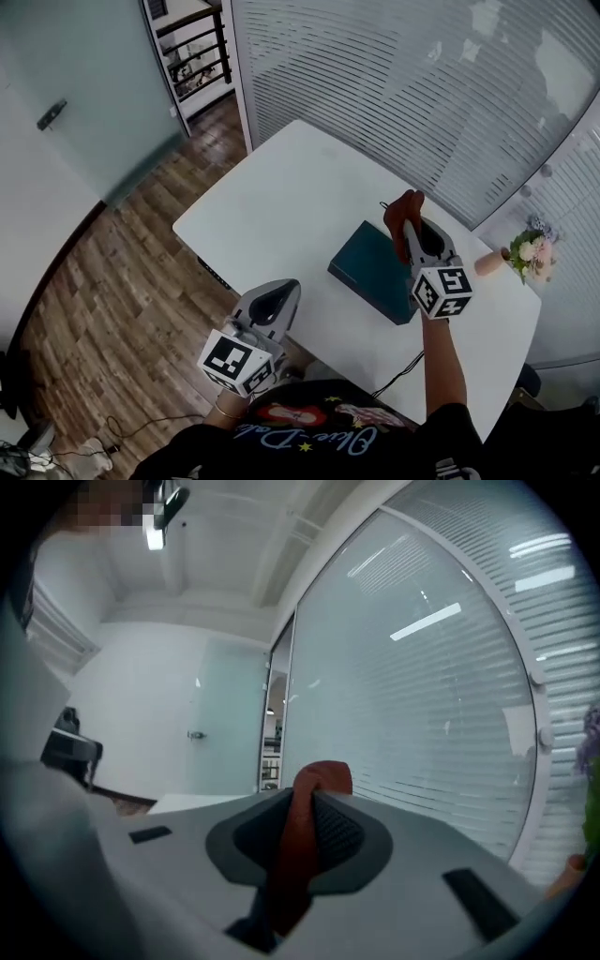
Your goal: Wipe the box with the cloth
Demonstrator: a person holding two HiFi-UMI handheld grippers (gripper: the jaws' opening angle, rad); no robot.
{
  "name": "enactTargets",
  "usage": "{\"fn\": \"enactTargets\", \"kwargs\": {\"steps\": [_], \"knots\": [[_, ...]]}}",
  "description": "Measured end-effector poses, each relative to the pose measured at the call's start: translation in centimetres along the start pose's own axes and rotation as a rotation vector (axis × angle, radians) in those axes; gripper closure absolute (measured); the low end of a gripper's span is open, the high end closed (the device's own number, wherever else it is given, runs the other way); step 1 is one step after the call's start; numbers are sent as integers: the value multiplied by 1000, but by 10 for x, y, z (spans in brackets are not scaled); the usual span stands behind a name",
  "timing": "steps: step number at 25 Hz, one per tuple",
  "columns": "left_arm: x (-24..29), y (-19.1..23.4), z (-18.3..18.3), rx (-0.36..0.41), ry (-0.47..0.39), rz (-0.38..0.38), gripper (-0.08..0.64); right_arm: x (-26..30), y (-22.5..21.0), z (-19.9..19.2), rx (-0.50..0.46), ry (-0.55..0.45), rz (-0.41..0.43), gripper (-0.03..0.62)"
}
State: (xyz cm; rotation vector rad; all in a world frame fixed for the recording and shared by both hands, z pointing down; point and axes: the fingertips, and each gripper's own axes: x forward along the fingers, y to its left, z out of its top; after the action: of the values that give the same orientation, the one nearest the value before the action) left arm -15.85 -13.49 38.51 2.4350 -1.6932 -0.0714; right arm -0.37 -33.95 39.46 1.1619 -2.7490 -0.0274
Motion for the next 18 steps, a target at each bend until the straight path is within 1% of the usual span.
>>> {"fn": "enactTargets", "kwargs": {"steps": [2,3,5,8,12,14,16,17,18], "knots": [[7,-4,-5,-7,19,4,557,21,-6,-21,-110,75,-21,538],[8,-6,-7,-8,25,11,557,30,-6,-32,-161,113,-15,538],[6,-8,-10,-15,39,31,557,47,1,-55,-226,189,30,538],[3,-6,-17,-20,68,64,557,71,9,-90,-269,311,106,537],[-3,-9,-22,-27,89,92,557,90,20,-111,-295,391,164,535],[-5,-10,-24,-35,95,107,557,91,31,-124,-357,452,218,536],[-1,-9,-25,-46,87,116,557,93,38,-132,-450,499,268,535],[2,-10,-25,-50,81,116,557,94,39,-133,-477,507,283,537],[7,-10,-25,-53,76,112,557,95,39,-134,-480,508,292,537]]}}
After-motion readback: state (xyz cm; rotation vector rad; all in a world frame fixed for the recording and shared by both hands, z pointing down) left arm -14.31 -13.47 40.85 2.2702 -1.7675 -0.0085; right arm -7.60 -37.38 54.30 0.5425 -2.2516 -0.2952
